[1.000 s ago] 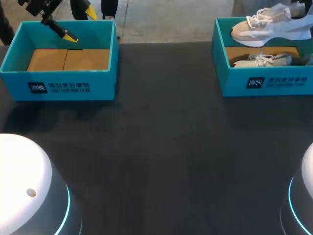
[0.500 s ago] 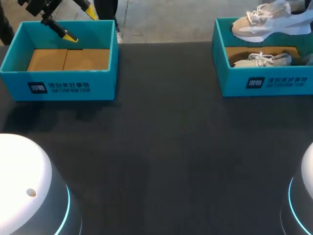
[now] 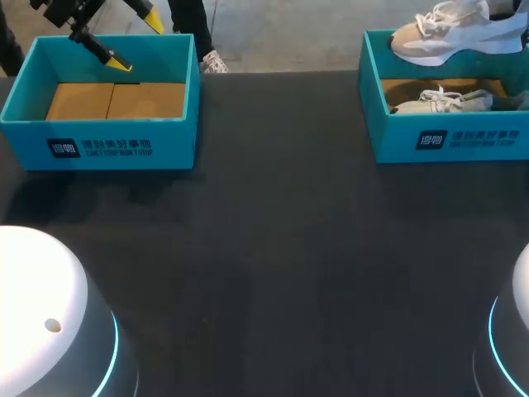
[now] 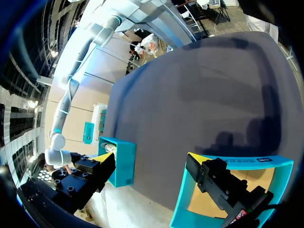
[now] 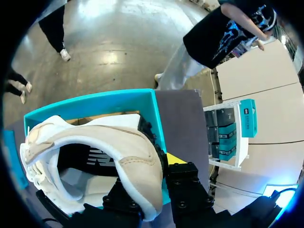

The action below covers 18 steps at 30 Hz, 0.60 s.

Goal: Take the shoe out of the shoebox, open the shoe tongue, remove and reinsert the insole, then place the shoe into the shoebox

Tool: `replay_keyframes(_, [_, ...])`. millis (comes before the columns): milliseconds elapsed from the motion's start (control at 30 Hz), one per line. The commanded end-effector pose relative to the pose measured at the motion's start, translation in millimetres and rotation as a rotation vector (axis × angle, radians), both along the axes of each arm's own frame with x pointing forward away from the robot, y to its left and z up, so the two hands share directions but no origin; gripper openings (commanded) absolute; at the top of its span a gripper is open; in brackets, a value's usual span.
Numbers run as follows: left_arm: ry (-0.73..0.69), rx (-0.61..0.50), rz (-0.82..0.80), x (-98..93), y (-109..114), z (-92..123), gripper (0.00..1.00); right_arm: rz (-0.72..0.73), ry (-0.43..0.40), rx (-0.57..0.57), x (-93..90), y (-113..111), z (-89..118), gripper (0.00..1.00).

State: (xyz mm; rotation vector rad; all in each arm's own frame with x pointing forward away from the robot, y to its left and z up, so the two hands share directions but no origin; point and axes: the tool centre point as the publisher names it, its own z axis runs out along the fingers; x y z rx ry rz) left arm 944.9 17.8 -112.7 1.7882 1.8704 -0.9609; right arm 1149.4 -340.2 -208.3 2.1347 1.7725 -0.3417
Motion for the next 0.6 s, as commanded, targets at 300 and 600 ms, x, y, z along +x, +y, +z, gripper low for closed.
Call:
replay_keyframes(300, [-0.003, 0.003, 0.002, -1.3, 0, 0, 1.0, 0.008, 0.009, 0.015, 11.5, 0, -16, 0.0])
replay_keyframes(600, [-0.003, 0.003, 0.002, -1.3, 0, 0, 1.0, -0.003, 0.008, 0.033, 14.0, 1, -30, 0.0])
